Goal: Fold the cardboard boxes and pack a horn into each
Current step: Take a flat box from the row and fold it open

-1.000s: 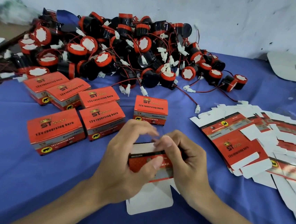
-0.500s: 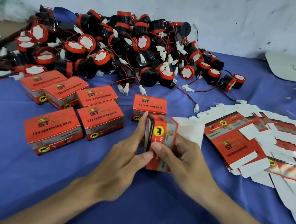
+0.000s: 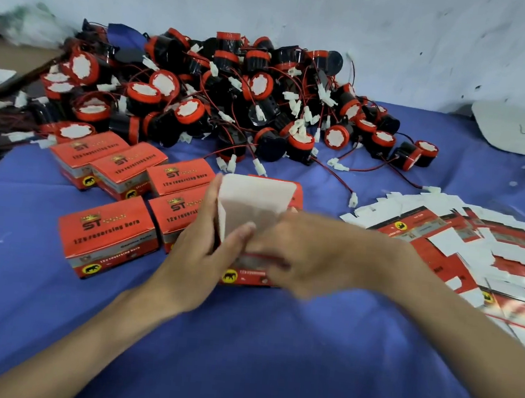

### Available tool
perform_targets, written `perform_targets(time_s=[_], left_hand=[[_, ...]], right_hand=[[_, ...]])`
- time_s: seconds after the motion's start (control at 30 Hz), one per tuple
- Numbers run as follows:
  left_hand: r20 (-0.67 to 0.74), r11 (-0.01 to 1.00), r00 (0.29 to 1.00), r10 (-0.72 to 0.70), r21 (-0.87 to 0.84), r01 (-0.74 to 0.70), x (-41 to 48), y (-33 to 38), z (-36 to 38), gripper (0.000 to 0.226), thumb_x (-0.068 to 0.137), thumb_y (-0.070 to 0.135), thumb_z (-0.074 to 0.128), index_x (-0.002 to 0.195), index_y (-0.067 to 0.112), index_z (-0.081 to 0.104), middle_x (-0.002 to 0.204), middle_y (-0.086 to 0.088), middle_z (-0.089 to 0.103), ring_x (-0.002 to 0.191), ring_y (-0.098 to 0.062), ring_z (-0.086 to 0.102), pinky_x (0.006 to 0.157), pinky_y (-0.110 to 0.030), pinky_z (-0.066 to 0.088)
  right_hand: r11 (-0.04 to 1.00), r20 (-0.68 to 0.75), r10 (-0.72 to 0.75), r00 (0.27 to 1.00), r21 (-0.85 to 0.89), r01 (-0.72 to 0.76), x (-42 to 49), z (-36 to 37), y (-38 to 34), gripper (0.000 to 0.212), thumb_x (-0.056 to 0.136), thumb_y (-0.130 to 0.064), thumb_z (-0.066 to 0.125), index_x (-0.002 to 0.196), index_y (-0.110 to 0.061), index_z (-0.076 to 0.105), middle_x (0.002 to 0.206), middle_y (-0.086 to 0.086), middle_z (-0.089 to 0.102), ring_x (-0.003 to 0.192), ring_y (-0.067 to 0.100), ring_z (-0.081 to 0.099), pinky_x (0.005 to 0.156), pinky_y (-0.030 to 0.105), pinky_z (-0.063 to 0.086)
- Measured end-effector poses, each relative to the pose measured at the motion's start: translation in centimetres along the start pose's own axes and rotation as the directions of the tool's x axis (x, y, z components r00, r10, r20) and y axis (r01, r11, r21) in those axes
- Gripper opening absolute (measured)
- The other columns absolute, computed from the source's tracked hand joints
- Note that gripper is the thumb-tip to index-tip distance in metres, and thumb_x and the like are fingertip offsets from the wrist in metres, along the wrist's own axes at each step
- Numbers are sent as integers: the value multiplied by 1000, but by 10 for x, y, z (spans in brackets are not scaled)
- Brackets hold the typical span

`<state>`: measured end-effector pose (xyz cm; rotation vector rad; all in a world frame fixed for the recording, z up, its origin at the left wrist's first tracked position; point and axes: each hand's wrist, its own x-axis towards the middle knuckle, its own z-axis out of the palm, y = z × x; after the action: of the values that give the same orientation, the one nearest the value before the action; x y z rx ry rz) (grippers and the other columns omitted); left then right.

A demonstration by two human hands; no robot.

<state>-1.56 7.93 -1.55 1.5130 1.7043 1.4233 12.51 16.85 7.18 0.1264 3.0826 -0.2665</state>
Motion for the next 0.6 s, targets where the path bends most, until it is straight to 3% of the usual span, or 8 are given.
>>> perform_targets(time_s=[0.07,0.13,0.17,0.27,0.37,0.47,0.53,0.6], left_hand=[[-23,998,1000,-12,60,14,3,-5,-3,83,82,61,39,145,48,-14,131,37,41,125,2,45,106,-34,39],[-58,983,998,-29,178,39,3,-7,-4,75,81,57,32,132,65,-22,131,26,46,118,-9,52,95,-35,44],[-96,970,995,-29,236,51,2,-8,-5,73,79,56,29,130,67,-22,131,18,50,112,-14,55,88,-35,45],[-239,928,971,-8,361,96,5,-10,-13,74,78,47,31,134,58,-16,123,1,59,98,-26,61,77,-37,48],[-384,888,923,13,428,166,12,-19,-27,82,84,35,44,145,42,-11,127,-9,59,97,-41,61,77,-45,49],[-464,874,886,-6,429,230,22,-27,-35,83,90,25,51,149,33,-8,136,-11,54,106,-44,58,84,-47,45],[-431,877,903,-2,432,209,24,-29,-33,85,92,29,51,147,37,-12,137,-9,53,110,-42,57,87,-46,45],[-384,894,923,-4,412,175,25,-30,-32,86,91,39,52,142,46,-17,139,-4,52,116,-40,56,91,-47,45]], right_hand=[[976,-567,54,822,204,77,10,-11,23,26,77,0,46,85,-6,70,75,2,71,66,18,63,59,32,48],[902,-769,320,554,426,70,27,-9,48,27,77,0,48,95,-2,68,88,3,70,82,13,66,67,31,51],[873,-711,405,574,487,-13,38,-5,58,27,82,-3,55,106,-3,66,101,5,69,96,12,63,78,32,50],[911,-352,371,859,315,-265,60,25,77,32,92,-21,61,121,-10,64,125,9,61,120,23,52,98,40,41],[834,-481,484,731,2,-551,62,42,87,29,93,-33,50,97,-11,68,105,8,66,103,30,56,76,38,43],[554,-602,597,530,-169,-815,62,32,102,16,83,-10,52,92,-6,64,102,13,62,105,34,51,79,41,36],[521,-555,646,524,-181,-834,70,25,109,20,84,-3,52,100,-4,63,107,15,60,109,36,49,78,40,37],[633,-489,656,575,-59,-772,87,30,105,16,90,-13,53,101,-3,60,106,17,60,104,37,55,67,37,34]])
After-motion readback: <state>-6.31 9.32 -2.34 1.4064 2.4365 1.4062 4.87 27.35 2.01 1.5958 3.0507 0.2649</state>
